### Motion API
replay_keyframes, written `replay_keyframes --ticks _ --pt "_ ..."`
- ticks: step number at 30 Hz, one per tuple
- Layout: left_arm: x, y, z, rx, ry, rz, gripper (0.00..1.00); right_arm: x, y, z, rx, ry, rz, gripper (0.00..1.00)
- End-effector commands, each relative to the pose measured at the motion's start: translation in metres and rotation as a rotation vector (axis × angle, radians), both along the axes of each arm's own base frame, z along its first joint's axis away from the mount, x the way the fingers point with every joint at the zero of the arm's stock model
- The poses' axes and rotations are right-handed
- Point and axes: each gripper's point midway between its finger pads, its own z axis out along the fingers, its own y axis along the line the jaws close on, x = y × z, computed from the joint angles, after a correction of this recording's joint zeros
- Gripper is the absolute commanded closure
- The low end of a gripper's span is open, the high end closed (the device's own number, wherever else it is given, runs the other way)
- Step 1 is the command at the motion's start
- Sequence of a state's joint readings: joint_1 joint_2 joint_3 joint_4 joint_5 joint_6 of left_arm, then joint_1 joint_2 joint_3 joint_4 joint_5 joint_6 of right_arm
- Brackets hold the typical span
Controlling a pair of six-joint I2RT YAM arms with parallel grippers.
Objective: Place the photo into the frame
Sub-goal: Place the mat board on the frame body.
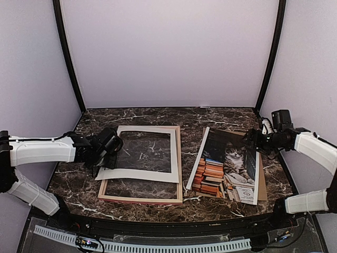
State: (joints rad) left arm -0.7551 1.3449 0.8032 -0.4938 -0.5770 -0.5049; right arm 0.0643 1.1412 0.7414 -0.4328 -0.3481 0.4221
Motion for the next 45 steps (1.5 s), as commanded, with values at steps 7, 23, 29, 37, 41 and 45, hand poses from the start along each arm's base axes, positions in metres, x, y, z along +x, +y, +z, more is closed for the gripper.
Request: replay_keyframes --ticks 7,23,29,37,41,45 --pt "0.003 0.002 -0.014 0.053 0.016 -0.006 0.79 0.003 0.001 -0.001 -0.007 -0.026 0.013 0.09" --pt "0.012 -0.006 -0.021 0.077 0.032 -0.016 0.74 0.004 0.002 -0.004 -0.003 -0.019 0.016 0.09" --pt "0.011 -0.010 -0.020 0.051 0.033 -0.023 0.67 0.003 0.004 -0.005 -0.004 -0.019 0.025 0.09" --pt "0.016 -0.014 -0.022 -0.051 0.071 -0.043 0.44 0.001 0.014 -0.012 0.005 -0.011 0.042 0.09" --pt "0.020 -0.016 -0.030 -0.137 0.106 -0.051 0.39 0.000 0.018 -0.015 0.005 -0.006 0.053 0.09" --pt "0.024 -0.019 -0.040 -0.205 0.141 -0.056 0.36 0.000 0.021 -0.017 0.003 -0.003 0.058 0.09"
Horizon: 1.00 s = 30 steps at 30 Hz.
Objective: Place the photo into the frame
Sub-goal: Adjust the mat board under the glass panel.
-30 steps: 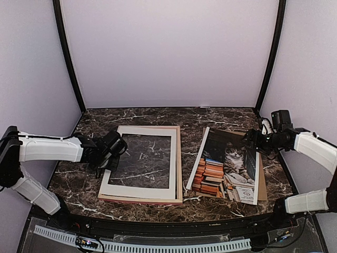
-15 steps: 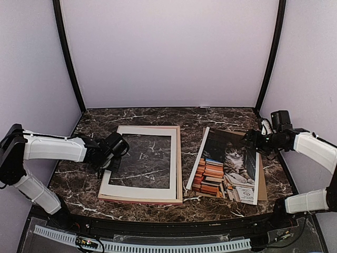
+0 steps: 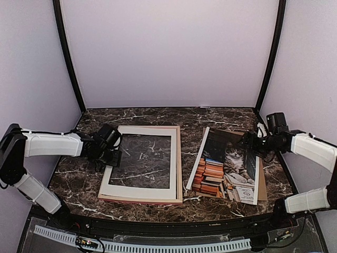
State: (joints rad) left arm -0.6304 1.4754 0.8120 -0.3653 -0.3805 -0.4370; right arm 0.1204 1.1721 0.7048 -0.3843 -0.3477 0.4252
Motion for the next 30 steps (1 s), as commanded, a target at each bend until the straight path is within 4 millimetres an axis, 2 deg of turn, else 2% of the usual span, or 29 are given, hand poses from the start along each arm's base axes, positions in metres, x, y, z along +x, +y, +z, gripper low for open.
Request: replay_keyframes --ticks 1,11,20,30 --pt "0.004 -0.013 -0.006 -0.117 0.023 -0.037 0.36 0.005 0.004 -0.001 0.003 -0.022 0.005 0.09" --pt "0.003 -0.004 -0.024 -0.137 0.070 0.006 0.36 0.004 0.007 -0.004 0.001 -0.014 0.013 0.09" --pt "-0.008 0.002 -0.034 -0.144 0.092 0.029 0.36 0.004 0.009 -0.004 0.001 -0.012 0.018 0.09" --pt "-0.018 -0.012 -0.039 -0.238 0.122 0.005 0.39 0.005 0.012 -0.007 0.002 -0.005 0.020 0.09"
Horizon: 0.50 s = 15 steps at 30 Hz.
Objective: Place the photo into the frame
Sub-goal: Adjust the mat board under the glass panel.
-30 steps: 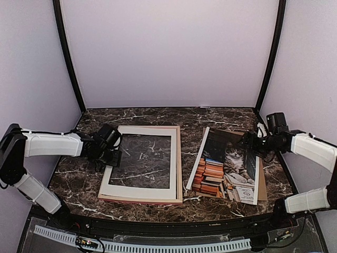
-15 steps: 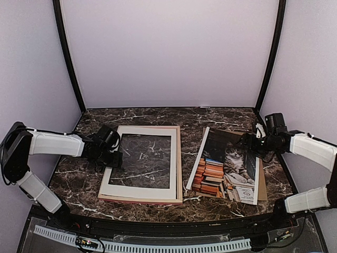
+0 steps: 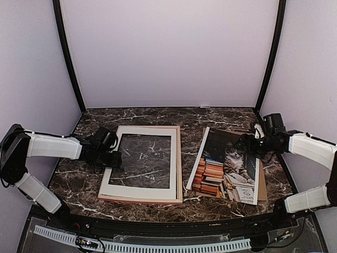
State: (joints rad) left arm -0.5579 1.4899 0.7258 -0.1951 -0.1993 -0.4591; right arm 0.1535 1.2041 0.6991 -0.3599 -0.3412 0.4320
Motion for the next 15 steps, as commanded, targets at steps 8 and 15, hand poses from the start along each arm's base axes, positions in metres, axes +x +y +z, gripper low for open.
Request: replay_keyframes --ticks 8,15 --pt "-0.027 -0.010 -0.017 -0.112 0.096 -0.024 0.43 0.003 0.003 -0.005 0.000 -0.010 -0.002 0.09" --pt "-0.029 -0.017 -0.006 -0.154 0.073 -0.045 0.45 0.004 0.003 -0.007 0.000 -0.006 -0.001 0.09"
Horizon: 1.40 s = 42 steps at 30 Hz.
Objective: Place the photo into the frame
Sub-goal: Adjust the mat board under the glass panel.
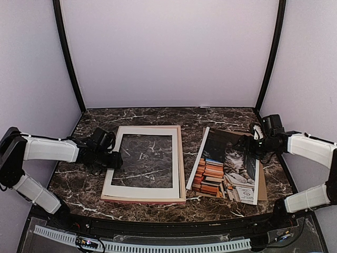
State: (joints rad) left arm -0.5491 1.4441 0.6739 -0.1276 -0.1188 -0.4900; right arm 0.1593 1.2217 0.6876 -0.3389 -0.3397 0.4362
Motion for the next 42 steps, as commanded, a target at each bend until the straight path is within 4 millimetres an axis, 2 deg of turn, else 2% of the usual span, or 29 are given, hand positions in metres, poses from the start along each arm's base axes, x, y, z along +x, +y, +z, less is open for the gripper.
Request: replay_keyframes --ticks 1,8,11,17,20,23,27,36,42 --pt "-0.025 -0.009 -0.007 -0.054 0.080 -0.046 0.46 0.003 0.002 -0.002 0.000 -0.013 -0.002 0.09" --pt "-0.030 -0.021 -0.004 -0.113 0.098 -0.090 0.49 0.002 0.002 -0.002 0.001 -0.012 0.000 0.09" --pt "-0.029 -0.019 0.000 -0.104 0.083 -0.084 0.49 0.001 0.003 -0.001 0.000 -0.016 0.003 0.09" --pt "-0.025 0.007 0.020 0.001 0.010 -0.020 0.46 0.001 0.002 -0.001 -0.003 -0.017 0.002 0.09" --pt "-0.028 0.021 0.023 0.064 0.015 0.009 0.42 0.001 0.003 -0.002 0.000 -0.015 0.004 0.09" --pt "-0.033 0.026 0.019 0.086 0.042 0.019 0.36 0.002 0.004 -0.003 0.000 -0.013 0.006 0.09" --pt "-0.038 0.023 0.013 0.068 0.070 0.010 0.33 0.001 0.004 -0.004 -0.003 -0.012 0.007 0.09" --pt "-0.047 0.013 0.002 0.008 0.115 -0.018 0.37 0.000 0.003 -0.007 -0.006 -0.006 0.005 0.09" --pt "-0.052 0.014 -0.003 0.002 0.129 -0.017 0.40 0.001 0.004 -0.009 -0.004 -0.001 0.007 0.09"
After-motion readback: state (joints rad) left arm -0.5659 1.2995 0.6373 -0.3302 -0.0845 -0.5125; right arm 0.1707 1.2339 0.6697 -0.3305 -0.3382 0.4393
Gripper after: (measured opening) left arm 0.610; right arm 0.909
